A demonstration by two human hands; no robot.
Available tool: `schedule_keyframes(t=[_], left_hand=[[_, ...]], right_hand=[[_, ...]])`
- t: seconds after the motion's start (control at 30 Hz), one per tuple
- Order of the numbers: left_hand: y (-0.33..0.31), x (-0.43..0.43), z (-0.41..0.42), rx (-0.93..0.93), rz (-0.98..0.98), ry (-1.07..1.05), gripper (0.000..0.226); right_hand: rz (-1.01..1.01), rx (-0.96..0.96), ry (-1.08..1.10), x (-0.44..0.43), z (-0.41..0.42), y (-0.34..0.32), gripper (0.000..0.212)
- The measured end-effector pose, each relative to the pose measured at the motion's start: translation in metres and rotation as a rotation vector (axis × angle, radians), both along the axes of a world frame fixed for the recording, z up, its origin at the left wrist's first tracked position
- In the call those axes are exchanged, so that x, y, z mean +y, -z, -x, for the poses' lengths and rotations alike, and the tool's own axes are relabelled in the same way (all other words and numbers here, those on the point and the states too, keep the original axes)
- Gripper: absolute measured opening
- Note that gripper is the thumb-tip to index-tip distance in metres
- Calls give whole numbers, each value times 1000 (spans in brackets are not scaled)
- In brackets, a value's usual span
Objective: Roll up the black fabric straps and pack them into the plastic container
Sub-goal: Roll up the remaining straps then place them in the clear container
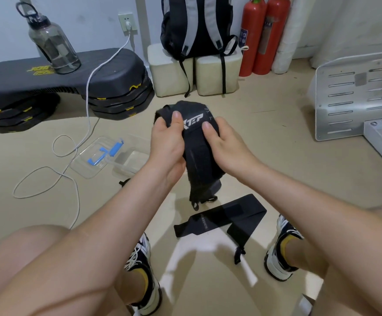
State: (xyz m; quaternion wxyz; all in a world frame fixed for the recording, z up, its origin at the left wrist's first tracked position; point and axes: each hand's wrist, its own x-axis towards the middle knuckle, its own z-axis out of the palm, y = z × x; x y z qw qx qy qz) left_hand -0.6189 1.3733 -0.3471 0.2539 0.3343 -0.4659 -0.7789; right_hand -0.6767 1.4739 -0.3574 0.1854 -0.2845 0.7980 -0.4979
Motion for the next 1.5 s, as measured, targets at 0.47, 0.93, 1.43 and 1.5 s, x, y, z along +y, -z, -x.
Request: schedule_keyframes(t=[0.47, 0.93, 1.43, 1.5], left_hand=[[-4, -5, -5, -117, 548, -21, 18], [-24, 2, 1, -100, 394, 180, 50], [-15, -23, -11, -541, 606, 547, 51], [-15, -18, -12, -489, 501, 563, 46]], right_hand=[[-149, 334, -37, 6, -2, -11, 54], [-293, 66, -146, 10, 8, -16, 36], [251, -765, -33, 17, 20, -23, 33], [242, -846, -35, 17, 21, -22, 30]])
